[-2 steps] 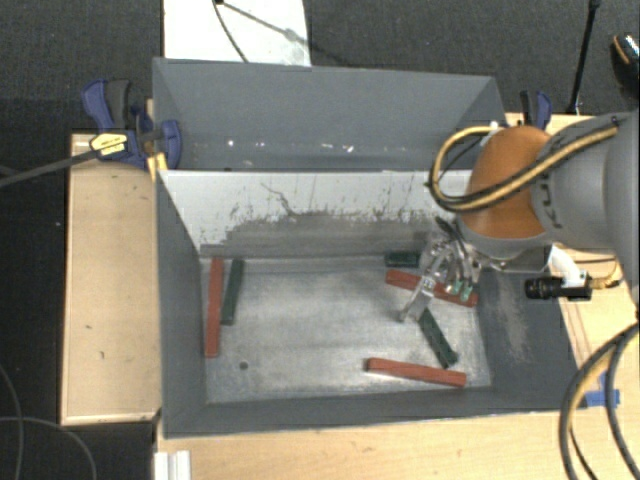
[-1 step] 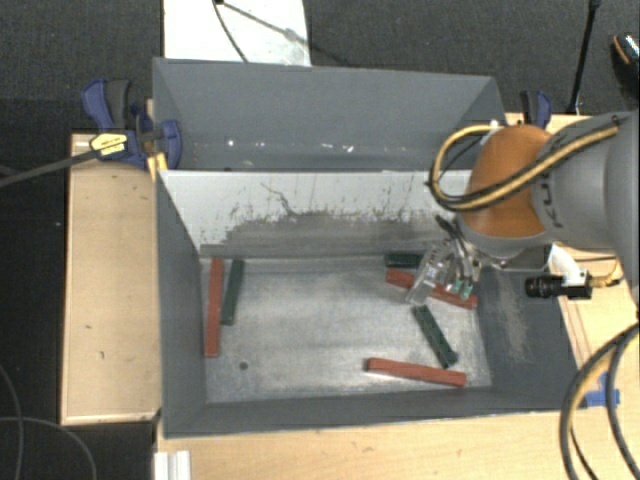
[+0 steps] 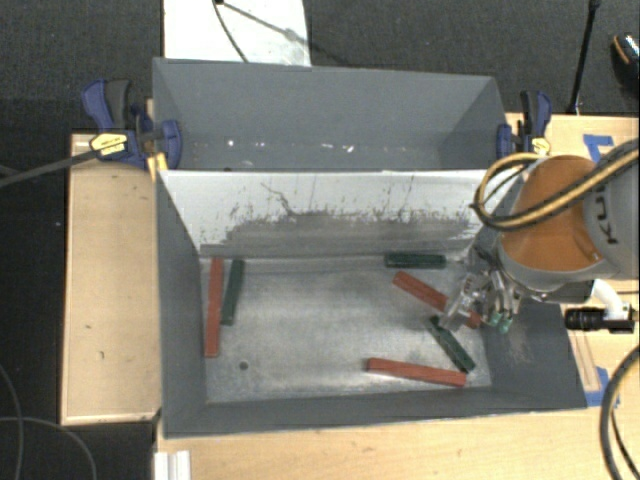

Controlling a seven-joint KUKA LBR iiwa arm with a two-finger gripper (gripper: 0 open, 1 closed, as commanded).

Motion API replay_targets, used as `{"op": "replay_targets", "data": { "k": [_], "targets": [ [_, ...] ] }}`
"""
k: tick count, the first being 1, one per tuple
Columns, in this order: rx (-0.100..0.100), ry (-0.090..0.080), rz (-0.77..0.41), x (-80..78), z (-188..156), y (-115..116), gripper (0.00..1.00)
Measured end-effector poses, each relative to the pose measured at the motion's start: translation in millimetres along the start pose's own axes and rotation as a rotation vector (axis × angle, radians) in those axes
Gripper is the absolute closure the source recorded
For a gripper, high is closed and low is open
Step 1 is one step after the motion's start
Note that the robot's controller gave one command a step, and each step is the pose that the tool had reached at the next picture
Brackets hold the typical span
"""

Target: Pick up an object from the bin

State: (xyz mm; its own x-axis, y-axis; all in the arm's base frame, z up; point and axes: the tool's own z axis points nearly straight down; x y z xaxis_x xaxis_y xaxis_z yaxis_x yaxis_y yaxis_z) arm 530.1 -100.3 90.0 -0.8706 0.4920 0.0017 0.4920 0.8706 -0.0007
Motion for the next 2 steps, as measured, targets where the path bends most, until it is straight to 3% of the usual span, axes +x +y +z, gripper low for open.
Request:
{"op": "replay_targets", "data": {
  "k": [1, 2],
  "targets": [
    [-0.004, -0.01, 0.015, 1.8, -57.9, 15.1, 1.0],
    [-0.001, -0.004, 0.016, 2.7, -54.4, 14.0, 0.0]
  ]
}}
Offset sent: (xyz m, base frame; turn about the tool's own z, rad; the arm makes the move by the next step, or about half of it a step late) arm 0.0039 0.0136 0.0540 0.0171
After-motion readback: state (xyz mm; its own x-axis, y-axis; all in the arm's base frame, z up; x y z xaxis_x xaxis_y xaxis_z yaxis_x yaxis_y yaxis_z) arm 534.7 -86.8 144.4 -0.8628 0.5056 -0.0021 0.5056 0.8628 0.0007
